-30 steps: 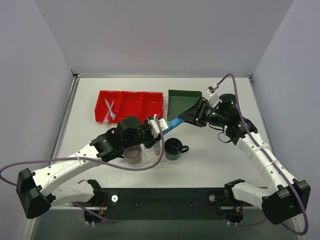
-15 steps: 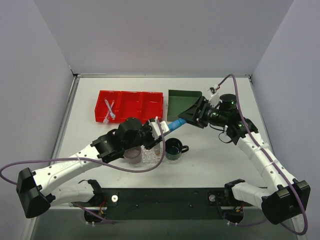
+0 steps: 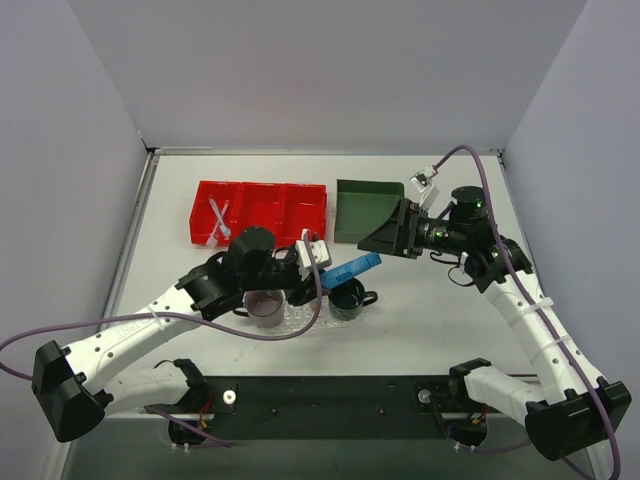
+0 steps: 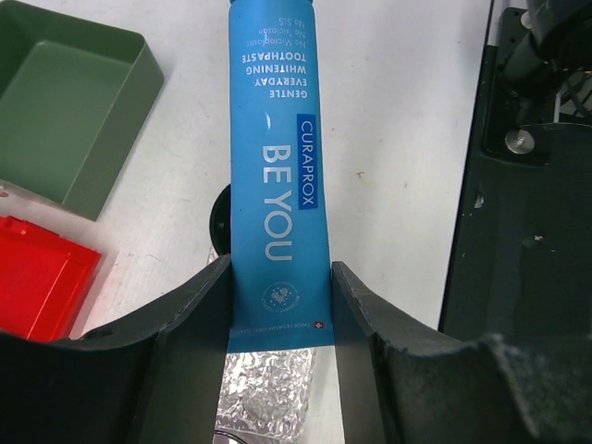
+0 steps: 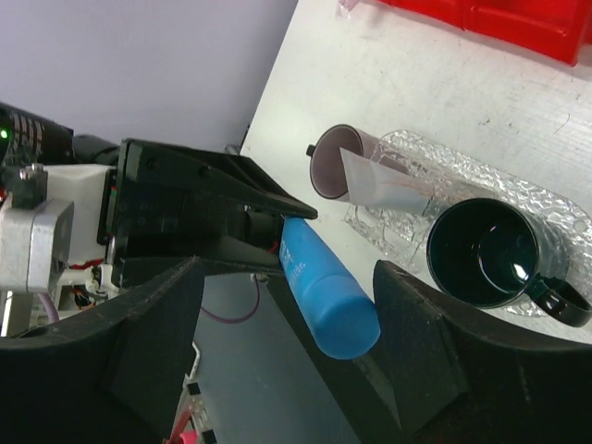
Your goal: Prepare toiletry sets of a toothbrush and toothpaste on the tray
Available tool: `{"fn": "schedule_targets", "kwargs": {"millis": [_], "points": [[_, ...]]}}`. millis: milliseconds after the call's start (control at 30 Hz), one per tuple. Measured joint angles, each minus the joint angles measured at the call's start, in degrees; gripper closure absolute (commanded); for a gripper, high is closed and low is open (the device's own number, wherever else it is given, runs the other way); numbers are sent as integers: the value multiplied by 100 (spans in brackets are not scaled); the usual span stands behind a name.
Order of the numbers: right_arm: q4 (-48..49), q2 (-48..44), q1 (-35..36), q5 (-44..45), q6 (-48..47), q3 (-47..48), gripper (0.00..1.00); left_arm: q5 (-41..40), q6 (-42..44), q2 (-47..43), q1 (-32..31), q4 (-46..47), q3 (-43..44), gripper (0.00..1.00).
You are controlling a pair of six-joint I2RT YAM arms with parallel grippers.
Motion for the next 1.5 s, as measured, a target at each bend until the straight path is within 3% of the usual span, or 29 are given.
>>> {"fn": "schedule_targets", "kwargs": {"millis": [400,600,967,1200,1267,1300,1500], "points": [[-719,-52,11,-315,-573,0,35,501,-201,-105,203,37,0,84],[-763,-15,160,-332,-619,35,47,516,-208,-129,203,116,0,84],[-612,94,326,-352,-516,37,86,518,-205,-129,210,127,0,81],[-149,79,334,-308,-286,-162,95,367,-334,-138,229,120,0,41],[31,39,334,-291,-175,-262,98,326,-442,-142,260,133,0,18],[101,4,334,-236,-127,-313,99,313,-551,-149,293,186,0,12],[557,-249,339,9,107,-531,100,164,-1419,-476,577,459,-4,8]]}}
